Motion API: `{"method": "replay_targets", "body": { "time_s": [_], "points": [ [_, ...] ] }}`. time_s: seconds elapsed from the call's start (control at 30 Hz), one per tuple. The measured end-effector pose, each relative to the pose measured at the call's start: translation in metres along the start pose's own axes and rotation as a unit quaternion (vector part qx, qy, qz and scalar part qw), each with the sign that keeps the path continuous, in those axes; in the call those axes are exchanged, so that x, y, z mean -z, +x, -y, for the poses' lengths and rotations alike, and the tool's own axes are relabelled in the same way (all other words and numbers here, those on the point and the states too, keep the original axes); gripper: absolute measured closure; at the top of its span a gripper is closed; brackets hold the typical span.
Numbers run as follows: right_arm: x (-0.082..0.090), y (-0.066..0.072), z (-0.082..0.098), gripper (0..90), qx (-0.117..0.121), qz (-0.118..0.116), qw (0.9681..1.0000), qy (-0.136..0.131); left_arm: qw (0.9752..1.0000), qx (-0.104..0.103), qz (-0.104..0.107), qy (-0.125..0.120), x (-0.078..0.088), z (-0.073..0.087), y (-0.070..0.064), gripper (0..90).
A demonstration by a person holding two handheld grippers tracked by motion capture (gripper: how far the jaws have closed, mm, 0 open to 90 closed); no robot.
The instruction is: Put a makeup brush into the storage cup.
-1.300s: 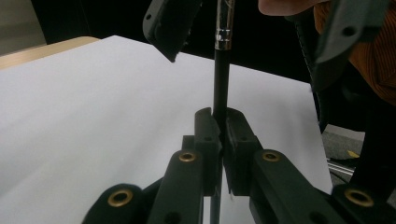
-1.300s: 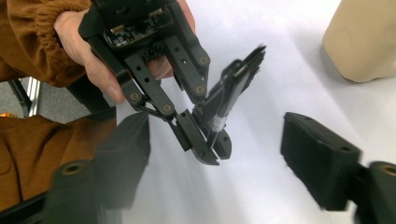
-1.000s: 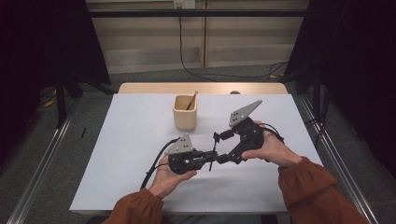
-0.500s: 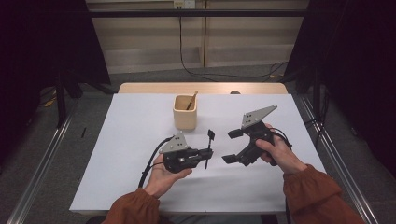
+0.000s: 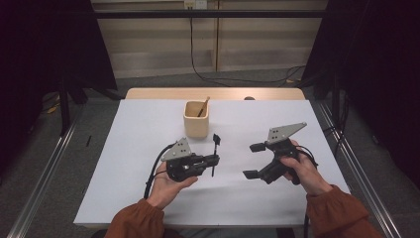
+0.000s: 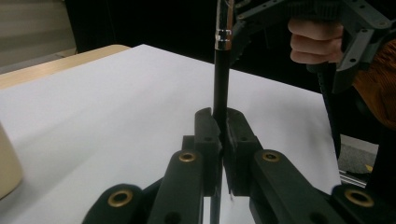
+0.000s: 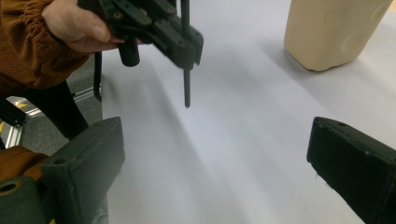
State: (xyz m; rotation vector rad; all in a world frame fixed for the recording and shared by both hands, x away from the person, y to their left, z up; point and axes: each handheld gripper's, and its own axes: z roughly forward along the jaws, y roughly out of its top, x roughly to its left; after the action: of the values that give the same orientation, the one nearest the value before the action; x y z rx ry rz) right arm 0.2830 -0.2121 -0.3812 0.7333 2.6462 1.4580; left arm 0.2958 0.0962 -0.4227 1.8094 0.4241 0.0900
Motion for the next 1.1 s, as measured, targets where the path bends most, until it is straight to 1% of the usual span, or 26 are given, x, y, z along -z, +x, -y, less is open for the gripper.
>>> {"method": "replay_targets", "body": {
  "time_s": [0.1,0.13,0.2,0.27,0.4,0.5,0.57,0.63,0.7,0.73,0.9,0.93,0.97,1.03,1.1],
  "points": [
    [0.003,0.002,0.006,3.2,-0.003,0.001,1.0000,-0.005,1.0000,0.002,-0.003,-0.003,0.005,-0.001,0.001,85.6],
    [0.004,0.003,0.008,2.8,-0.004,0.004,0.9999,-0.010,1.0000,0.002,-0.004,-0.004,0.006,-0.002,0.002,85.6],
    [0.007,0.003,0.011,3.0,-0.011,0.011,0.9997,-0.018,0.9999,0.006,-0.009,-0.009,0.010,-0.003,0.003,85.6],
    [0.010,0.003,0.015,2.6,-0.020,0.011,0.9995,-0.021,0.9999,0.005,-0.011,-0.011,0.013,-0.003,0.005,85.6],
    [0.015,0.001,0.025,2.3,-0.032,0.028,0.9985,-0.035,0.9997,0.007,-0.019,-0.014,0.019,-0.005,0.008,85.6],
    [0.017,0.002,0.031,2.2,-0.033,0.040,0.9979,-0.040,0.9996,0.005,-0.022,-0.016,0.023,-0.007,0.009,85.6],
    [0.020,0.004,0.036,2.4,-0.033,0.047,0.9966,-0.060,0.9996,0.002,-0.022,-0.017,0.026,-0.010,0.010,85.6],
    [0.023,0.006,0.041,2.3,-0.034,0.057,0.9957,-0.064,0.9995,0.001,-0.026,-0.017,0.029,-0.013,0.011,85.6],
    [0.025,0.007,0.046,2.3,-0.033,0.060,0.9950,-0.073,0.9994,0.001,-0.031,-0.018,0.034,-0.015,0.014,85.7],
    [0.026,0.007,0.049,2.3,-0.037,0.063,0.9943,-0.077,0.9993,0.002,-0.032,-0.020,0.035,-0.016,0.014,85.6],
    [0.027,0.010,0.060,2.4,-0.043,0.073,0.9930,-0.082,0.9986,0.003,-0.045,-0.026,0.045,-0.021,0.021,85.6],
    [0.028,0.010,0.063,2.4,-0.043,0.078,0.9925,-0.084,0.9986,0.004,-0.046,-0.026,0.047,-0.022,0.022,85.6],
    [0.028,0.011,0.065,2.4,-0.044,0.080,0.9921,-0.086,0.9985,0.001,-0.049,-0.025,0.049,-0.024,0.024,85.7],
    [0.030,0.012,0.069,2.4,-0.046,0.086,0.9911,-0.091,0.9982,0.002,-0.053,-0.029,0.054,-0.027,0.027,85.6],
    [0.032,0.013,0.073,2.4,-0.048,0.094,0.9895,-0.098,0.9977,0.002,-0.060,-0.032,0.057,-0.030,0.030,85.6]
  ]
}}
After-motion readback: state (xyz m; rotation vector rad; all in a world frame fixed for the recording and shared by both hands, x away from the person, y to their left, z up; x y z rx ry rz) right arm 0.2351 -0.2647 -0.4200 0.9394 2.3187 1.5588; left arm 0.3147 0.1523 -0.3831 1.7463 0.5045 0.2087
